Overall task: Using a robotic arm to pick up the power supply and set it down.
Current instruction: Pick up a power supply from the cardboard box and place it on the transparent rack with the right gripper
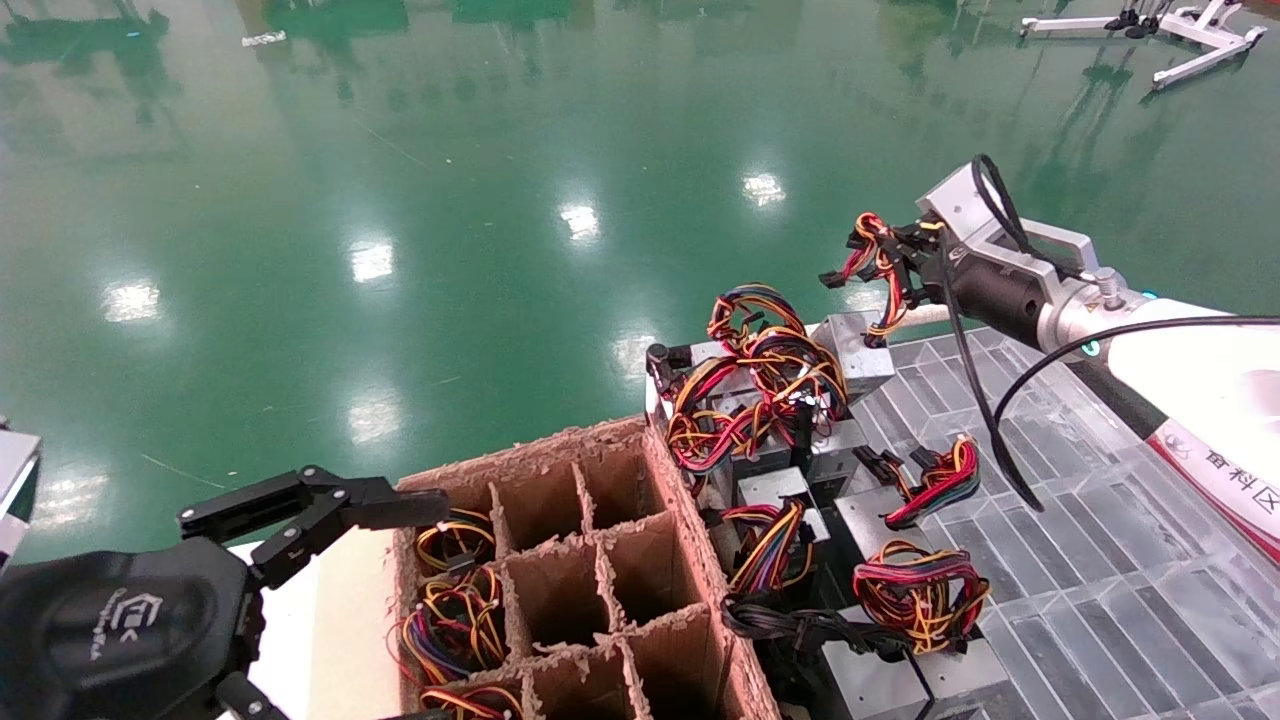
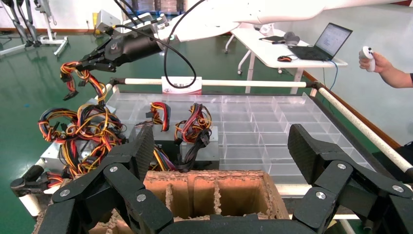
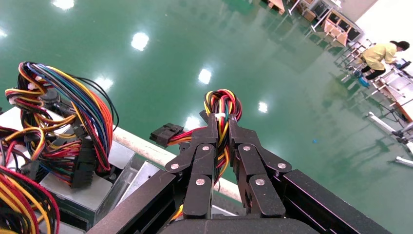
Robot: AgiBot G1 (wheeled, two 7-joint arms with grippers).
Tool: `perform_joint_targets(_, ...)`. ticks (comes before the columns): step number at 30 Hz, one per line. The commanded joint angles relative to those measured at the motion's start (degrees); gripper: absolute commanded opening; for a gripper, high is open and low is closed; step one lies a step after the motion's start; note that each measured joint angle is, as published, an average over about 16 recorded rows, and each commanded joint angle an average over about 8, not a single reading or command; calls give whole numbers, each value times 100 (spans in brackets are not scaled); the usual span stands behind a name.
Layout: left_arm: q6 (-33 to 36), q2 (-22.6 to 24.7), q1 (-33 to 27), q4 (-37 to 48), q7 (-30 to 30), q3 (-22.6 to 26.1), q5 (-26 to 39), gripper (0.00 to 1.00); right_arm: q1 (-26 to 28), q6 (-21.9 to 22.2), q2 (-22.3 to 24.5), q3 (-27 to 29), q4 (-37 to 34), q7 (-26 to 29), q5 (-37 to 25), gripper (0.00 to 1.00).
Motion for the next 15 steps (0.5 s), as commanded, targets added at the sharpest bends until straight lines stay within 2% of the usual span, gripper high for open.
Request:
perform_joint_targets(1, 0, 0, 0, 0, 0, 0, 0, 100, 2, -2, 28, -4, 0, 7, -6, 0)
perform_joint_targets(15, 0, 0, 0, 0, 0, 0, 0, 100, 70, 3, 123, -94, 21, -17, -134, 0)
